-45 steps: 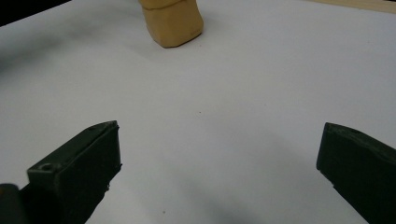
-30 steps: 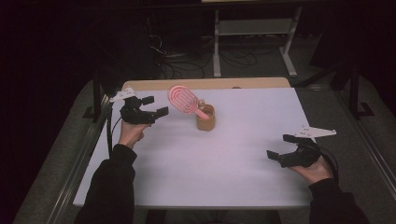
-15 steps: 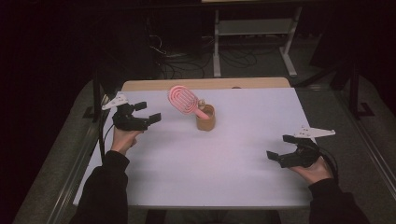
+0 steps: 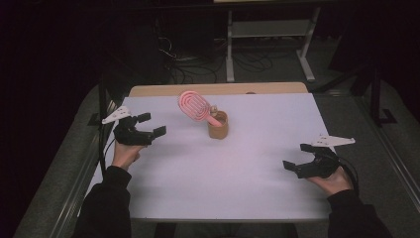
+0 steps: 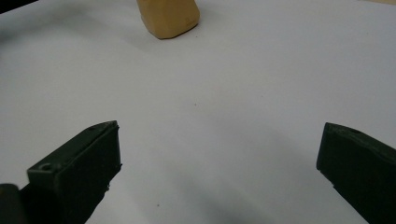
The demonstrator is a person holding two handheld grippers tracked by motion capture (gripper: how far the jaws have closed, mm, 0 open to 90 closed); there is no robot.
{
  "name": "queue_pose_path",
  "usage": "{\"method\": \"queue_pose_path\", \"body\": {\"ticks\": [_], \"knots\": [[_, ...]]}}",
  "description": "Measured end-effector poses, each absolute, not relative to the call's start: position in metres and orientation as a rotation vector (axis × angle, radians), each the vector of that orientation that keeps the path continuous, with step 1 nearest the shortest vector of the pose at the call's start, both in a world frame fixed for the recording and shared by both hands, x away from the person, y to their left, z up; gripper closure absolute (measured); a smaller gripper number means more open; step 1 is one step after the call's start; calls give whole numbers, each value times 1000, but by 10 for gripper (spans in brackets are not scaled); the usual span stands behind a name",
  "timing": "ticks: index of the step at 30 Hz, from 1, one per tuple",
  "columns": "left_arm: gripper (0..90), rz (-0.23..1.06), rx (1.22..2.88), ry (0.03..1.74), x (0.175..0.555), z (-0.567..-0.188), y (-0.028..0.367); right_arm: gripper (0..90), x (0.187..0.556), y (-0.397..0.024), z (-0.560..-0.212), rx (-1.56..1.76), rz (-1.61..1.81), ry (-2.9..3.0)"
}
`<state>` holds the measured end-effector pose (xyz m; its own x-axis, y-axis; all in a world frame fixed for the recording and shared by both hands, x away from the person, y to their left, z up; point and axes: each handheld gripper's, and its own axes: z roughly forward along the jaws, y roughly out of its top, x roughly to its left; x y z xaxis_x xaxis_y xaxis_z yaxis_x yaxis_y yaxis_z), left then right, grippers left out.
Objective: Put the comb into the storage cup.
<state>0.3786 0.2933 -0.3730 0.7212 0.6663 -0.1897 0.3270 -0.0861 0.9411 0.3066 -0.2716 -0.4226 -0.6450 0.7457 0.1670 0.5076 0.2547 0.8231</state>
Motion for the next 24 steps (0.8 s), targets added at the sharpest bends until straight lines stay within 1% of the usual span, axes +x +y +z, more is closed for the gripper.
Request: {"method": "queue_pose_path", "body": {"ticks": [24], "knots": [[0, 410, 1652, 862, 345, -394, 323, 0, 306, -275, -424, 1169, 1337, 2265]]}}
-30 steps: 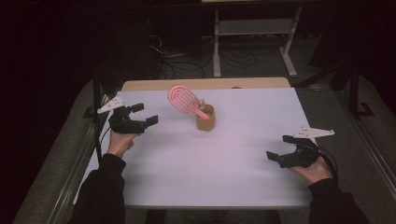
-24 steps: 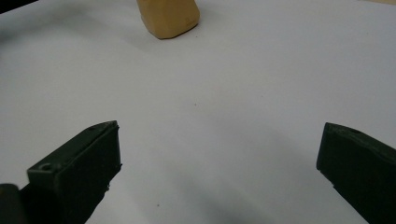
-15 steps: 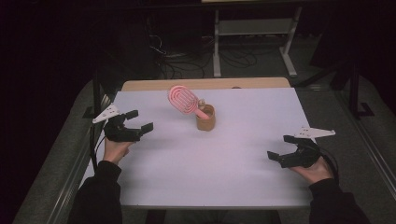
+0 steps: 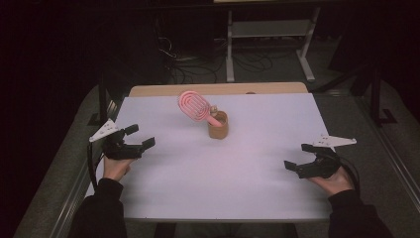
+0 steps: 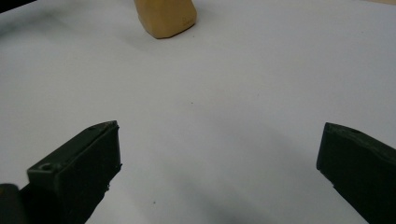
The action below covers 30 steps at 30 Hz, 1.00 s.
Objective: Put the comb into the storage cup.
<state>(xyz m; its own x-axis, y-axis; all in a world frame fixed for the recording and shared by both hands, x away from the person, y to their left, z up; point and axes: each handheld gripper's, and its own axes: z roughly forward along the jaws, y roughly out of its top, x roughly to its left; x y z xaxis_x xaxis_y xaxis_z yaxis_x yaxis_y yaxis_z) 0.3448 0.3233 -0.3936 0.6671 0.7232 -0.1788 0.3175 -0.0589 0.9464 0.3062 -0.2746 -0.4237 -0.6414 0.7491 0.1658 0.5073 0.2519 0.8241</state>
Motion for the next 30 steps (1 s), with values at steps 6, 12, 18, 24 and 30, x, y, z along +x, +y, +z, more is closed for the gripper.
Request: {"method": "queue_pose_path", "body": {"ticks": [6, 12, 18, 24, 30], "knots": [[0, 427, 1640, 870, 334, -401, 328, 0, 306, -275, -424, 1166, 1332, 2269], [0, 437, 1636, 878, 324, -407, 332, 0, 306, -275, -424, 1172, 1328, 2268], [0, 460, 1633, 885, 316, -411, 336, 0, 306, -275, -425, 1172, 1325, 2271], [0, 476, 1655, 903, 308, -420, 341, 0, 305, -275, -426, 1173, 1322, 2273], [0, 521, 1640, 934, 296, -427, 348, 0, 304, -276, -427, 1175, 1320, 2274]]}}
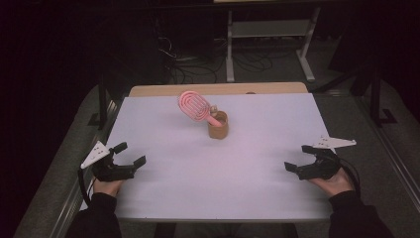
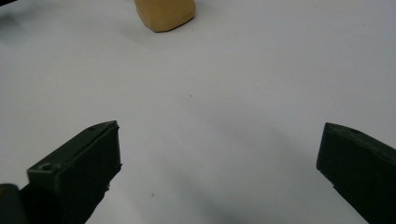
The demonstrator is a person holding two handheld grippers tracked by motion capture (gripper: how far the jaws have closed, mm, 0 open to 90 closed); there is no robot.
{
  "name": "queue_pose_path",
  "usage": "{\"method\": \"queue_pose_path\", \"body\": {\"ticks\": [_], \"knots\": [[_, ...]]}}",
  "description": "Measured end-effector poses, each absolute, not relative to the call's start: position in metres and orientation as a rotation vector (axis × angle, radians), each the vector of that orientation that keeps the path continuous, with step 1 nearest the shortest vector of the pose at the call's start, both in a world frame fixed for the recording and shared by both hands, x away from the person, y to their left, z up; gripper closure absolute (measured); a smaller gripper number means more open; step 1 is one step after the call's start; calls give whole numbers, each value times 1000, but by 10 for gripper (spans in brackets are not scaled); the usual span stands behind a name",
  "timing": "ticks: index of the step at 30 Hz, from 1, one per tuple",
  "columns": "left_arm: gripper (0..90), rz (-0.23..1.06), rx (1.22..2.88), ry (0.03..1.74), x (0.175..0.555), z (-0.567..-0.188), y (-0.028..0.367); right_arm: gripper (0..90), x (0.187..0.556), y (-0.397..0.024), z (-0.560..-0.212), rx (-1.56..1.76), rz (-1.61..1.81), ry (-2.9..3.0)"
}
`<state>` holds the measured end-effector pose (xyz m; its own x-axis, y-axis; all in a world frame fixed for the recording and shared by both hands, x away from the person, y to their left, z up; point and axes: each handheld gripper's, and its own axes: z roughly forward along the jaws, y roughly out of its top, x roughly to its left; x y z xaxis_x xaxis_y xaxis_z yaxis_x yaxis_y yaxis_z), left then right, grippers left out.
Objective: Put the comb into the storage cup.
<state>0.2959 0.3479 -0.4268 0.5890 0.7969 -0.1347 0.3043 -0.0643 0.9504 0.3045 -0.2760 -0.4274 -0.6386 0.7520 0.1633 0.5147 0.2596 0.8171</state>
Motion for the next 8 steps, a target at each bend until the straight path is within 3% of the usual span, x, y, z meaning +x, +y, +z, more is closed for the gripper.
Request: {"method": "queue_pose_path", "body": {"ticks": [8], "knots": [[0, 517, 1642, 954, 292, -430, 353, 0, 304, -277, -428, 1178, 1321, 2270]]}}
